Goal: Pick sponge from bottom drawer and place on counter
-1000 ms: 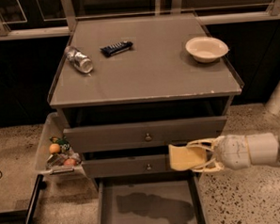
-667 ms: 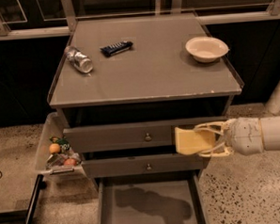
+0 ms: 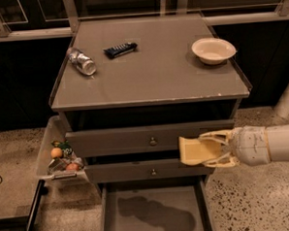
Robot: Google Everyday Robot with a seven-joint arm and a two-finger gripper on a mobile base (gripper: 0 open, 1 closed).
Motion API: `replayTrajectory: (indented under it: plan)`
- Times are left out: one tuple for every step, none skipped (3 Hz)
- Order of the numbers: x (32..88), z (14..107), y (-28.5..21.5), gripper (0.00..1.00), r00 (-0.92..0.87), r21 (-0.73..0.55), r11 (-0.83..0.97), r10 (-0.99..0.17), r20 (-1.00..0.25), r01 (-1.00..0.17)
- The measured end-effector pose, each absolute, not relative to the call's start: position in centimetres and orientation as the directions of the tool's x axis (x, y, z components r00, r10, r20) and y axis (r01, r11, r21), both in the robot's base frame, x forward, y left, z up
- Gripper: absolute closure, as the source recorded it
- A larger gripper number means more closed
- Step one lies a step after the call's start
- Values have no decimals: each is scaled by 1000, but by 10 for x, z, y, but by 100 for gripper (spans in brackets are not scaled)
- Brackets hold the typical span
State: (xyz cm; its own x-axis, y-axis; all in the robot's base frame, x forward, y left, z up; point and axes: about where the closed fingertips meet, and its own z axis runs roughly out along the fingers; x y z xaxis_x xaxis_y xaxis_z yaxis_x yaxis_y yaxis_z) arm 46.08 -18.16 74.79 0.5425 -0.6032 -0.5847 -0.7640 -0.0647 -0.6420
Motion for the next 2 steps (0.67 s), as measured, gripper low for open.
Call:
replayTrajectory:
  plan:
    - [453,768,-160,100,599,-665,-151,-608,-521,-731]
    - [455,812,-132,100,663,-675,-247,-582,-471,-696]
